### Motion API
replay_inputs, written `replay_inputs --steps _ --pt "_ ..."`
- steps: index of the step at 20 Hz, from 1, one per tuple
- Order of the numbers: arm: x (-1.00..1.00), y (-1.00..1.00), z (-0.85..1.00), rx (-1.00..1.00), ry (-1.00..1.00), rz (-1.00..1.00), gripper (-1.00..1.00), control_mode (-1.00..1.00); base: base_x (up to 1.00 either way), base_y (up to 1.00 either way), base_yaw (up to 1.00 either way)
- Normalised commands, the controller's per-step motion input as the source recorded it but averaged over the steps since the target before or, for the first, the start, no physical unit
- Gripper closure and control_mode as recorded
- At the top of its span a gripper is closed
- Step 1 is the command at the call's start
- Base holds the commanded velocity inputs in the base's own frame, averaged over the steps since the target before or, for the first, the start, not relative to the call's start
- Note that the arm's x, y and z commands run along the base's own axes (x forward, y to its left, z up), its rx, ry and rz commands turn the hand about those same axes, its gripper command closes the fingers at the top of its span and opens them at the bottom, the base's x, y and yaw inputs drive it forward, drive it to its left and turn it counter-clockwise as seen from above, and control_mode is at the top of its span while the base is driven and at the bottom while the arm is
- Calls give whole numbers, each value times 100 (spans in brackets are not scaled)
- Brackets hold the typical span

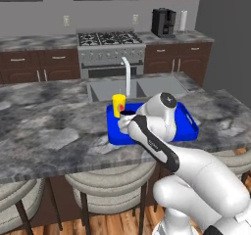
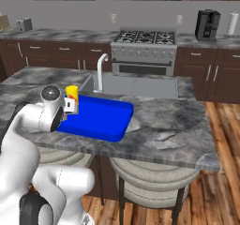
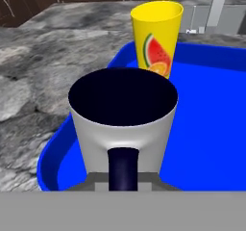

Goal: There is a tray on the dining counter. Grab the cup, mug, and pitcher and place them on the tray. The pitcher may be placed next to the tray if it cannot fit the tray.

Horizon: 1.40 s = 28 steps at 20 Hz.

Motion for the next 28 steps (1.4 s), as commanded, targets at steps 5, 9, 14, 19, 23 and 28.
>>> replay_inputs --steps 5,9,14,19,23,28 --pt "26 0 -19 0 -1 0 100 -100 0 0 0" --pt "22 1 -21 0 0 0 100 -100 0 0 0" --pt "23 6 -21 0 0 0 100 -100 0 0 0" --pt "19 5 -13 0 0 0 100 -100 0 0 0" --pt "1 1 -2 0 1 0 100 -100 0 0 0" --pt "0 3 -24 0 0 0 100 -100 0 0 0"
